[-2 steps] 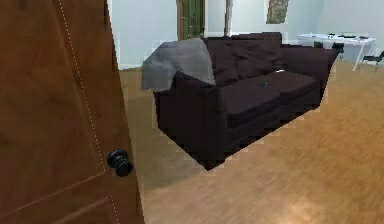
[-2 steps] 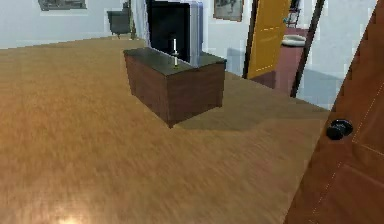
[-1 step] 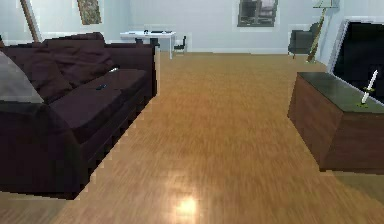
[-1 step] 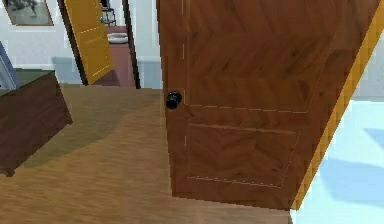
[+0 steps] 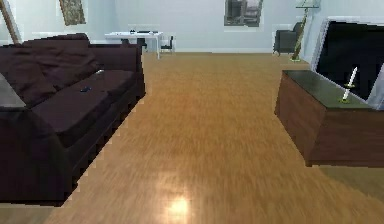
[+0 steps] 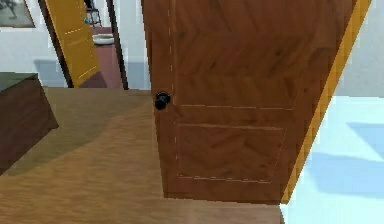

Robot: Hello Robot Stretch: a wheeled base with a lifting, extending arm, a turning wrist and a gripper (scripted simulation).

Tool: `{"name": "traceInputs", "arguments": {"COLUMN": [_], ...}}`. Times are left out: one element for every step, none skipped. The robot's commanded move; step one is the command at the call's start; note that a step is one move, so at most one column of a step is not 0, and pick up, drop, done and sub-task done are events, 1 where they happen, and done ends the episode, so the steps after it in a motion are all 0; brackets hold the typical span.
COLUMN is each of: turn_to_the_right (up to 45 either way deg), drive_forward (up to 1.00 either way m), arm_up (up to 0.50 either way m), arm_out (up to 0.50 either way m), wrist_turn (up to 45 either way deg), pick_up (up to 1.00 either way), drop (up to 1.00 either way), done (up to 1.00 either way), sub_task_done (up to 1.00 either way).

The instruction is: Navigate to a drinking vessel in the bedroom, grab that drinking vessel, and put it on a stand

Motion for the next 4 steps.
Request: {"name": "traceInputs", "arguments": {"turn_to_the_right": [0.0, -42.0, 0.0, -39.0], "drive_forward": [0.45, 0.00, 0.20, 0.00], "arm_up": [0.00, 0.00, 0.00, 0.00], "arm_out": [0.00, 0.00, 0.00, 0.00], "wrist_turn": [0.0, 0.0, 0.0, 0.0], "pick_up": [0.00, 0.00, 0.00, 0.00], "drop": [0.00, 0.00, 0.00, 0.00], "done": [0.00, 0.00, 0.00, 0.00], "sub_task_done": [0.00, 0.00, 0.00, 0.00]}}
